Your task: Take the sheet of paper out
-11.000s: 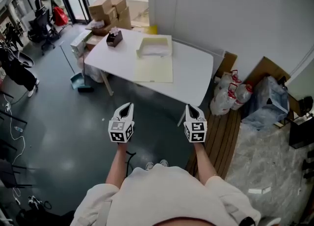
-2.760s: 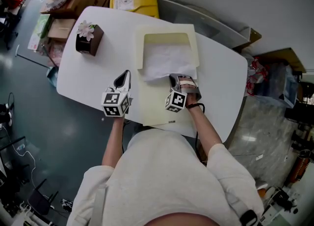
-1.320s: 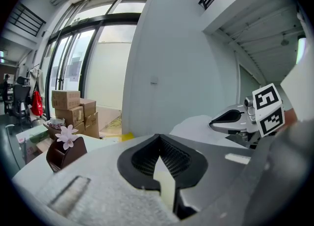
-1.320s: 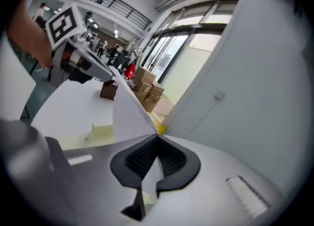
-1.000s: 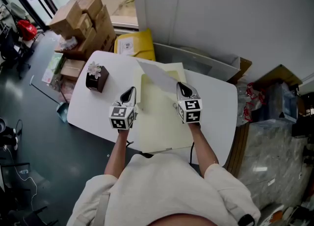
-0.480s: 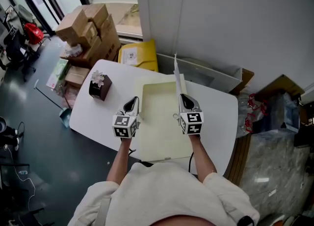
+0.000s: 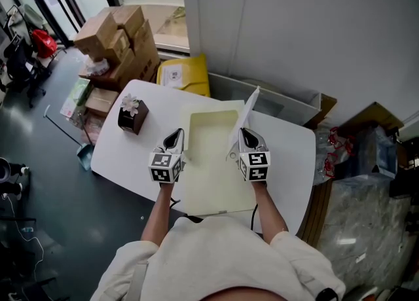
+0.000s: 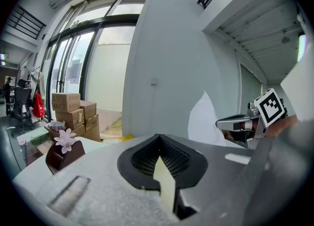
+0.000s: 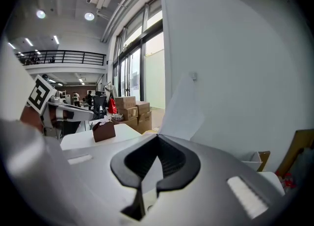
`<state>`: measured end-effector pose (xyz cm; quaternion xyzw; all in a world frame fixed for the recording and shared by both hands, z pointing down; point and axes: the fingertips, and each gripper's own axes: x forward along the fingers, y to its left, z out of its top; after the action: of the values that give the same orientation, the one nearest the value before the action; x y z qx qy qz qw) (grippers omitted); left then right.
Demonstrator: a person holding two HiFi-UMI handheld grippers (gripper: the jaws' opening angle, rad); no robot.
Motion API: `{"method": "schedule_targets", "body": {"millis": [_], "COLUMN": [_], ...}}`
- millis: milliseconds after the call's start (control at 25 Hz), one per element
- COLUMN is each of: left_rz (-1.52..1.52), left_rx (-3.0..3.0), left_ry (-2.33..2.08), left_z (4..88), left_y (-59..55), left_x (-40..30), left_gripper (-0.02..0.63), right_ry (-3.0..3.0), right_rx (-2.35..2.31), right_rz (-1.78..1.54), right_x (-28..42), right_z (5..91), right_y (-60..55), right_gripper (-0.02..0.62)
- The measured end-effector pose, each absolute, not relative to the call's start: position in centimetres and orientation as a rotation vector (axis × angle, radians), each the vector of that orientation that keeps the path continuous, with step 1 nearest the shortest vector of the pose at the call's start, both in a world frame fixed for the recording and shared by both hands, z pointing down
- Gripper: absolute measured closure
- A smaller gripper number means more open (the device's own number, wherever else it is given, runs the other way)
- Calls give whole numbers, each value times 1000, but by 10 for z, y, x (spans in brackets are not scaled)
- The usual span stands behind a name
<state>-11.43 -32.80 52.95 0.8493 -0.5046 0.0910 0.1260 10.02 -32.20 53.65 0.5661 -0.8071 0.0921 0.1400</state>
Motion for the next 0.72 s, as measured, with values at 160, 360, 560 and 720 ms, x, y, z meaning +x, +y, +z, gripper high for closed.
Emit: {"method": "schedule_targets", "body": {"millis": [160,360,560,720], "left_rz": [253,248,241,238], "left_rx": [2467,2456,2443,2439], "left_ry": [-1469,-1484,-1487,-1488], "left_z": [530,531,531,533], "left_y": [-328,-326,-326,-325], "left_x": [-116,-124,-129,-129], "left_gripper": [606,606,606,606], "right_ry": [-2325,-2316,-2313,-2307], "right_rx": [1631,1624,1616,1609], "right_rz": [260,259,258,262], "right_x": [99,97,94,93], "right_z": [537,539,540,544], "right_y": [-321,-318,-318,-317], "right_gripper": [594,594,594,594]}}
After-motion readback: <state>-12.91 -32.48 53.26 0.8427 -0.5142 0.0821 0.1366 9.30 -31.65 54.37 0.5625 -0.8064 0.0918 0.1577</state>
